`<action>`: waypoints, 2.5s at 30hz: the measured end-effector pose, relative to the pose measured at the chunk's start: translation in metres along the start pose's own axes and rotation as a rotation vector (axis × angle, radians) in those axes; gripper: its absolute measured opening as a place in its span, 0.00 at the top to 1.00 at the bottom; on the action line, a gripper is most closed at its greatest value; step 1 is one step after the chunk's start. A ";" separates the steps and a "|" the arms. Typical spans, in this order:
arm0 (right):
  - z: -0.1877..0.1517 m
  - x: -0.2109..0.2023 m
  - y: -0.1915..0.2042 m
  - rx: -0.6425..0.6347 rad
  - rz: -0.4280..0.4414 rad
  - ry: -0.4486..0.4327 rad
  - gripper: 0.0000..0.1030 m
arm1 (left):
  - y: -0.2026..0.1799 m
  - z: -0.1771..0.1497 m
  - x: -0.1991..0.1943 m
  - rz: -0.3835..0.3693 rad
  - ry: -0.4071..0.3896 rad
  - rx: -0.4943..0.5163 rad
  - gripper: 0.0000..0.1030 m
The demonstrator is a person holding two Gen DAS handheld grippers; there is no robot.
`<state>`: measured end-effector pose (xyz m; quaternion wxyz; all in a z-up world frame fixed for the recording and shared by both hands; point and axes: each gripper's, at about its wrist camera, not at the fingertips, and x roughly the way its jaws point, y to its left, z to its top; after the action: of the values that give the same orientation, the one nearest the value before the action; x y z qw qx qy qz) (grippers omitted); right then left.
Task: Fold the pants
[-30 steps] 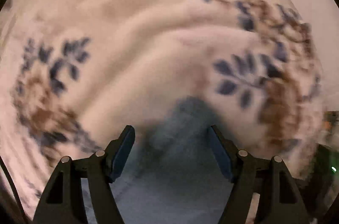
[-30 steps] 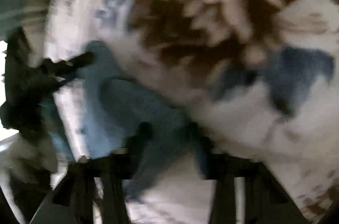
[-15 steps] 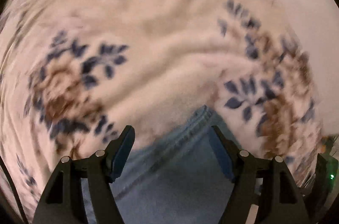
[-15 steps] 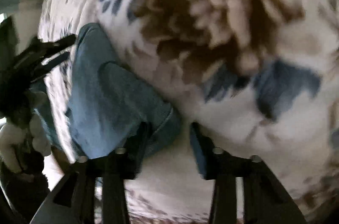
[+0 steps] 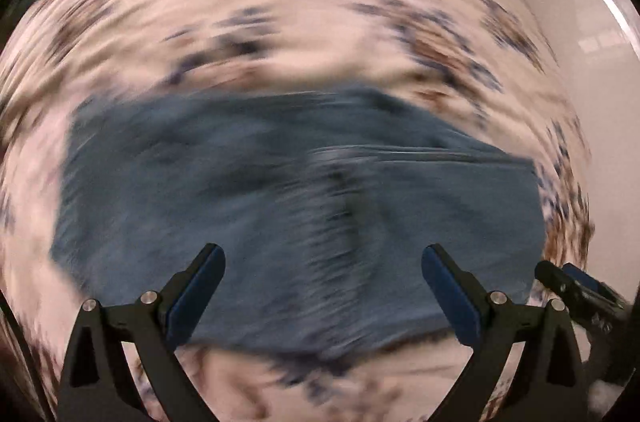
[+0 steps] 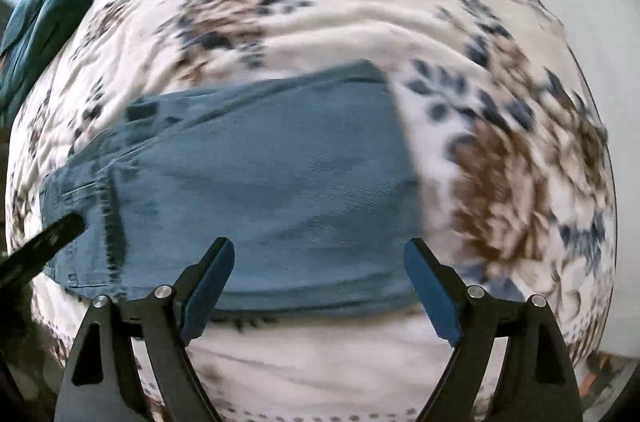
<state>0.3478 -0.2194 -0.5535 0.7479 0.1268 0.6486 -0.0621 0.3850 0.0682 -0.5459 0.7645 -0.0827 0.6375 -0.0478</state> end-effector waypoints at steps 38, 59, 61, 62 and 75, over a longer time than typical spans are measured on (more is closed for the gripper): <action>-0.004 0.058 0.043 0.110 0.056 0.087 0.14 | 0.165 -0.017 -0.014 -0.363 -0.362 -0.610 0.77; -0.018 0.015 -0.184 0.371 -0.030 0.016 0.14 | -0.221 -0.040 0.055 -0.419 -0.150 0.132 0.78; -0.024 0.015 -0.211 0.408 -0.039 0.024 0.14 | -0.240 -0.049 0.078 -0.365 -0.112 0.193 0.78; -0.026 0.015 -0.223 0.421 -0.043 0.027 0.14 | -0.246 -0.051 0.084 -0.332 -0.108 0.227 0.77; 0.003 -0.011 -0.236 0.370 0.367 -0.056 0.14 | -0.211 -0.067 0.003 -0.228 -0.058 0.190 0.00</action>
<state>0.2887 -0.4472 -0.5681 0.7284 0.3752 0.5714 -0.0467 0.3266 -0.1439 -0.5205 0.7766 -0.0830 0.5942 -0.1919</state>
